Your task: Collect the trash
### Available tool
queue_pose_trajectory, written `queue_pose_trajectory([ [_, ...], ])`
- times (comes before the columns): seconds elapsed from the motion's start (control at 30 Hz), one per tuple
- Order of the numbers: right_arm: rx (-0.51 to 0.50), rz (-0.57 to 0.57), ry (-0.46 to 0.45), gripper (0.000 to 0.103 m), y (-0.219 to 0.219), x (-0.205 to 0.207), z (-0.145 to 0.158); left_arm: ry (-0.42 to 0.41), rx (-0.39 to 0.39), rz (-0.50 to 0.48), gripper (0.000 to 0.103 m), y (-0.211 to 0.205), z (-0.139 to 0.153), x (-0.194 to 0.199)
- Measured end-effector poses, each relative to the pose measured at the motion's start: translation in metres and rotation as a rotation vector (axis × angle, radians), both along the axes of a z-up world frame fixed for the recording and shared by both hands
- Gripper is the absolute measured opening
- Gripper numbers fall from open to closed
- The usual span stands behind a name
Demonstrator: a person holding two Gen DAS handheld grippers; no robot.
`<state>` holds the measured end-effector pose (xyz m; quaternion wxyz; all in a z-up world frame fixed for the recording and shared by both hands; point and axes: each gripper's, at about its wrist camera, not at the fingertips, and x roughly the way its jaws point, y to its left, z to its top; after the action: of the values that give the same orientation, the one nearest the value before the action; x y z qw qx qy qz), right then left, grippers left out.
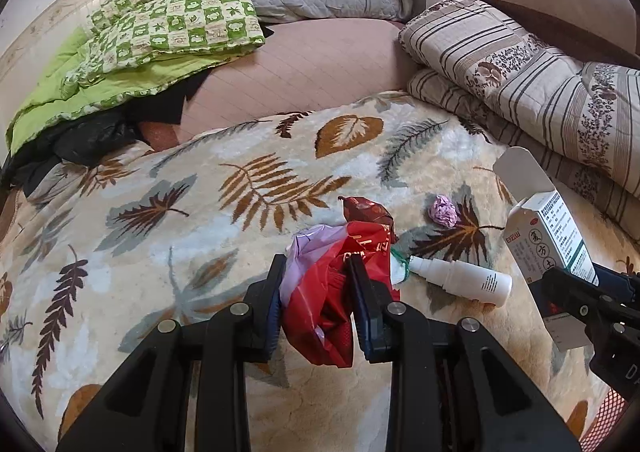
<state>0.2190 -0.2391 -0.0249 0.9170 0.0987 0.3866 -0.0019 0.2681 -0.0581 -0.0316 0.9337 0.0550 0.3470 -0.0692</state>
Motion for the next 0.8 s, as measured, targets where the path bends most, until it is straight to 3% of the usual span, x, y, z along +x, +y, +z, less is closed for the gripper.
queue_pose_trajectory([
  [0.8,0.009,-0.009,0.008,0.049,-0.0032,0.002,-0.0026,0.001,-0.032,-0.001,0.029,0.0031,0.004,0.0035],
])
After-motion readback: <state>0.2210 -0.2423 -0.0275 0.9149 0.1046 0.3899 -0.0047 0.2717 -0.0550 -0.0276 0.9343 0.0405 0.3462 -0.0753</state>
